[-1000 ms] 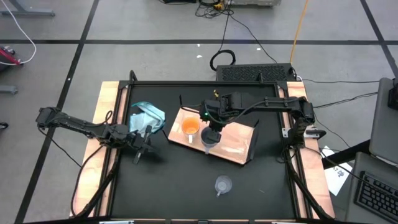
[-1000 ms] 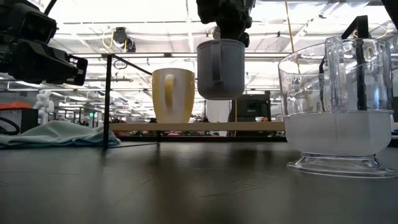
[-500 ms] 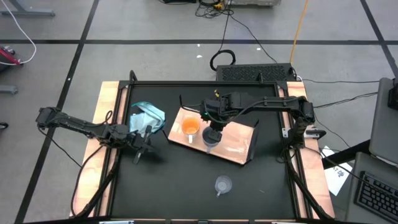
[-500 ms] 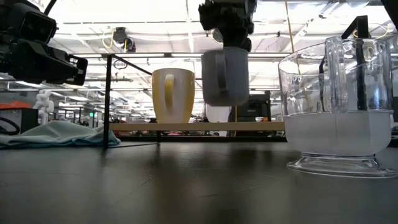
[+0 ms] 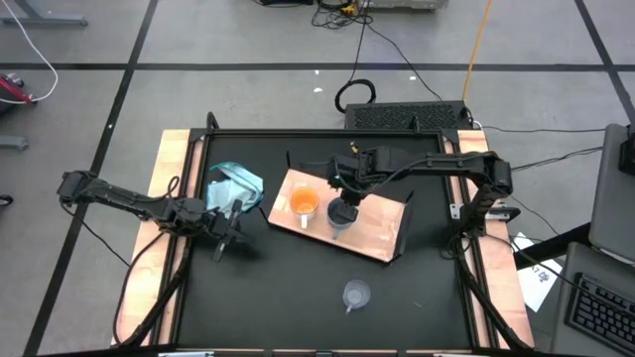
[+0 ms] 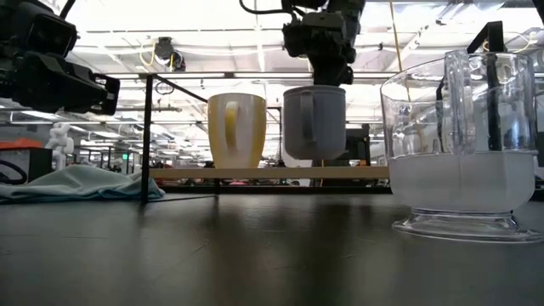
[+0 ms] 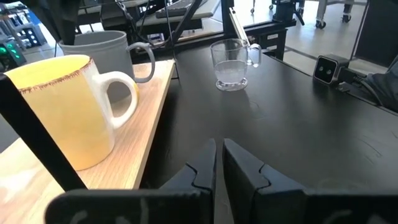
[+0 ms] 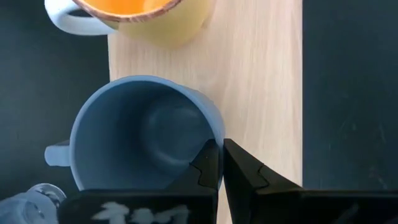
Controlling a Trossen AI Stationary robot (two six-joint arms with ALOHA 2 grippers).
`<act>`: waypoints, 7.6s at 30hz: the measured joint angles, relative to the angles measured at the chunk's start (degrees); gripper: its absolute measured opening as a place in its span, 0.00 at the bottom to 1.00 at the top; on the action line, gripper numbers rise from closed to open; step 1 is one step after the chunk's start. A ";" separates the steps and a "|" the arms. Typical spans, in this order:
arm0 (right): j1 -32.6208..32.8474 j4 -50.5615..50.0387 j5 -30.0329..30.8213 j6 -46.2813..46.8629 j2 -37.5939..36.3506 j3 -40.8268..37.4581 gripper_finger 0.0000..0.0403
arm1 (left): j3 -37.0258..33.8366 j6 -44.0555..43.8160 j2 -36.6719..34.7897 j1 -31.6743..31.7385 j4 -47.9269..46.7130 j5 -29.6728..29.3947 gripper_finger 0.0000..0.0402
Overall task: Stack small to large cups/mugs on shelf
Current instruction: Put the gray cup on the shelf, then put the transparent cup on the shelf
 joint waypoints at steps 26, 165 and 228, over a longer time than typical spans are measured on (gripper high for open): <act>-1.92 4.07 -3.06 -0.13 -3.28 -6.21 0.00 | 0.00 -0.05 0.00 -0.01 0.66 -0.01 0.08; 1.80 6.29 -4.26 1.52 -14.90 -8.99 0.28 | 0.00 -0.20 -0.02 -0.01 -1.59 0.03 0.08; 33.46 36.88 18.04 -2.48 -55.35 -44.58 0.00 | 0.00 -1.54 -0.01 -0.03 0.69 0.01 0.08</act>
